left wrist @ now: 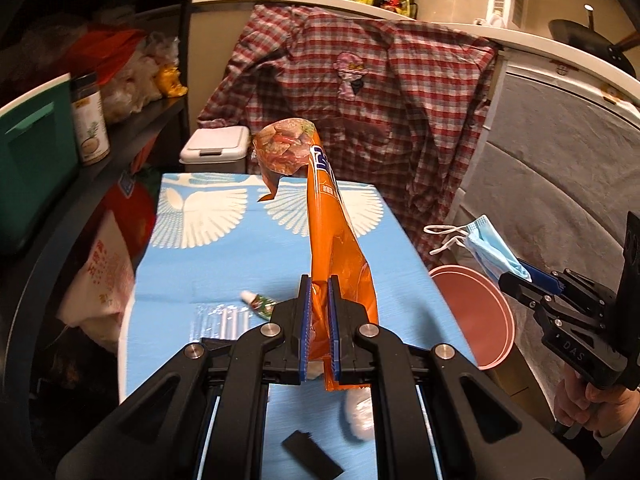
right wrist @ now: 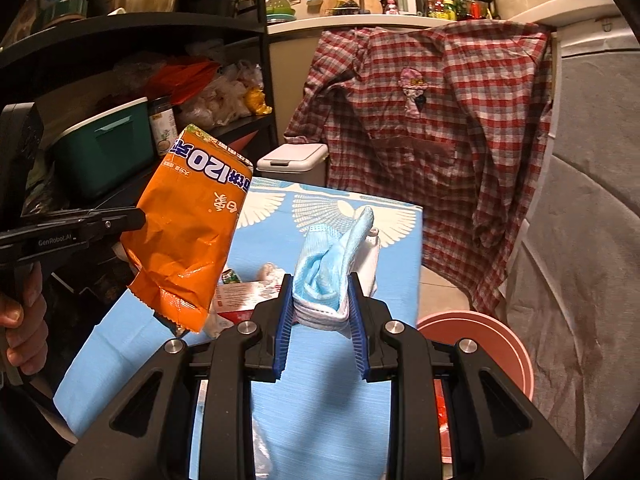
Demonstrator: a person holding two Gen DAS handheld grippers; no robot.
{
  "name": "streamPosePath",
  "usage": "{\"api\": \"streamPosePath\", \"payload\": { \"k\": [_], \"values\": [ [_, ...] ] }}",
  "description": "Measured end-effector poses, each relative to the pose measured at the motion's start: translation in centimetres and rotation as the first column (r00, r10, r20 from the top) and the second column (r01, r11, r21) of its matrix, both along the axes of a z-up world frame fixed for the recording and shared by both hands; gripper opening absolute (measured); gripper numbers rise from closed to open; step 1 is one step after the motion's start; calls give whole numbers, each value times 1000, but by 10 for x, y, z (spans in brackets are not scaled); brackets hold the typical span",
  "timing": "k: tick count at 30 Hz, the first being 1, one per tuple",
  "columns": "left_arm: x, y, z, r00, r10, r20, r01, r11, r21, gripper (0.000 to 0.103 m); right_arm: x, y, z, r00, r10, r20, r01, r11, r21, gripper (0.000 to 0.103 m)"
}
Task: Collect trash
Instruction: 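Carry the orange bag and blue mask over the pink bin with both grippers, then open both grippers to drop the orange bag and mask into the bin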
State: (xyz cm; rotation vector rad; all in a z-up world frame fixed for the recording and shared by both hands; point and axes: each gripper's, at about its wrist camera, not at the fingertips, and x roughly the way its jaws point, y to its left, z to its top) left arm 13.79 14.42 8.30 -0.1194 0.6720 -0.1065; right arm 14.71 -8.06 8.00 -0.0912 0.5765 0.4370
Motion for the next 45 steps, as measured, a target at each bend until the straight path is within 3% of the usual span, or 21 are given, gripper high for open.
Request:
{"api": "streamPosePath", "payload": {
  "k": [18,29,40,44,45],
  "values": [
    [29,-112,-14,988,-156,16,156,988,9,8,13,-81,-5,986,-163,-45,163,987,-1,27],
    [49,-186,-36,979,-203,7,203,979,29,8,21,-123,-17,968,-235,-92,235,972,-13,28],
    [70,-213,-58,975,-217,-42,219,975,44,8,33,-141,-29,951,-272,-145,272,962,-21,28],
    [72,-223,-64,969,-239,-59,242,969,53,9,37,-145,-35,945,-279,-170,279,960,-26,34],
    [73,-224,-65,968,-242,-62,245,968,55,14,39,-145,-36,943,-284,-174,283,958,-31,35]
  ]
}}
